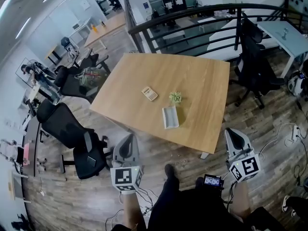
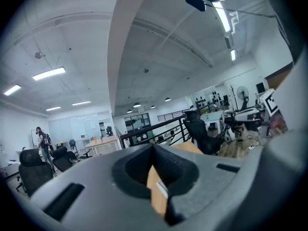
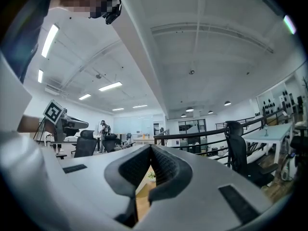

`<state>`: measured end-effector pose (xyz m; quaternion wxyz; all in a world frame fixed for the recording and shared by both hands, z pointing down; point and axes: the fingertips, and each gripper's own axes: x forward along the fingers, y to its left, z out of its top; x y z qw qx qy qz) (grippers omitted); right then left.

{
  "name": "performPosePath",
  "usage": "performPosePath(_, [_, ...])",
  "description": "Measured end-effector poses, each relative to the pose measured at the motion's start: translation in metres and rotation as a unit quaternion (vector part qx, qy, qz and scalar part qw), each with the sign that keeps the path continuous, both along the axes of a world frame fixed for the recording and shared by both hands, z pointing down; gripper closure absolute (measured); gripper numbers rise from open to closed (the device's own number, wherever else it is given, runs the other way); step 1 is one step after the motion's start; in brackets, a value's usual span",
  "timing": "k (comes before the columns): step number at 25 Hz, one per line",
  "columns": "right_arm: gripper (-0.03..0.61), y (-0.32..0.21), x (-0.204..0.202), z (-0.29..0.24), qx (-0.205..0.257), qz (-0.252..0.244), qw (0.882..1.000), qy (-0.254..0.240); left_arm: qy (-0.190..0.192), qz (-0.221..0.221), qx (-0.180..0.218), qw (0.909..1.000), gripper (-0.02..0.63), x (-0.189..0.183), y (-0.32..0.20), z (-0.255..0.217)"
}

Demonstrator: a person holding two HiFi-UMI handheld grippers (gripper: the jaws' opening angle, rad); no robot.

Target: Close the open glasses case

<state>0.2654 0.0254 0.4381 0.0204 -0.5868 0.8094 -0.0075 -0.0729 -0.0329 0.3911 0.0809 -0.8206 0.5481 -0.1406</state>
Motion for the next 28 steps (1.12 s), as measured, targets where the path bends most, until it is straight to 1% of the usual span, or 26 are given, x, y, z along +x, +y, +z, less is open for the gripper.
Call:
performPosePath(3, [0.563,-0.017,-0.012,0.004,-0.010,0.005,1.000,0.003,0.010,0.008,-0.006,0.9999,0.613,-0.010,-0.024,0.012])
performPosePath(6, [0.563,-0.039,-0.032,0.001,-0.017,0.010,1.000,0.018,0.024,0.019,-0.007,0.9995,0.614,-0.022,-0.055,0.020])
performPosePath(10, [0.563,-0.078,-0.062,-0.008,-0.024,0.025,0.999,0.027,0.041,0.040,-0.002,0.9984,0.612,-0.045,-0.105,0.017])
performPosePath(13, [0.563,-0.114,-0.092,-0.017,-0.023,0.025,0.999,0.039,0.051,0.052,0.001,0.9974,0.613,-0.069,-0.141,0.015])
performPosePath(15, [0.564,-0.133,-0.116,-0.024,-0.025,0.016,0.998,0.048,0.051,0.066,-0.001,0.9965,0.612,-0.083,-0.158,0.020])
performPosePath(17, [0.563,-0.149,-0.137,-0.026,-0.032,0.007,0.998,0.045,0.043,0.089,-0.010,0.9951,0.612,-0.094,-0.171,0.029])
performPosePath(20, [0.563,-0.170,-0.162,-0.025,-0.042,0.011,0.998,0.044,0.044,0.110,-0.024,0.9926,0.613,-0.110,-0.194,0.039])
performPosePath(23, [0.563,-0.187,-0.181,-0.022,-0.051,0.016,0.997,0.060,0.054,0.108,-0.024,0.9924,0.612,-0.127,-0.216,0.044])
performPosePath(26, [0.564,-0.200,-0.189,-0.016,-0.063,0.016,0.996,0.061,0.073,0.099,-0.023,0.9921,0.612,-0.136,-0.228,0.041])
performPosePath(28, [0.564,-0.212,-0.189,-0.016,-0.061,0.014,0.996,0.056,0.070,0.094,-0.022,0.9929,0.612,-0.137,-0.234,0.039])
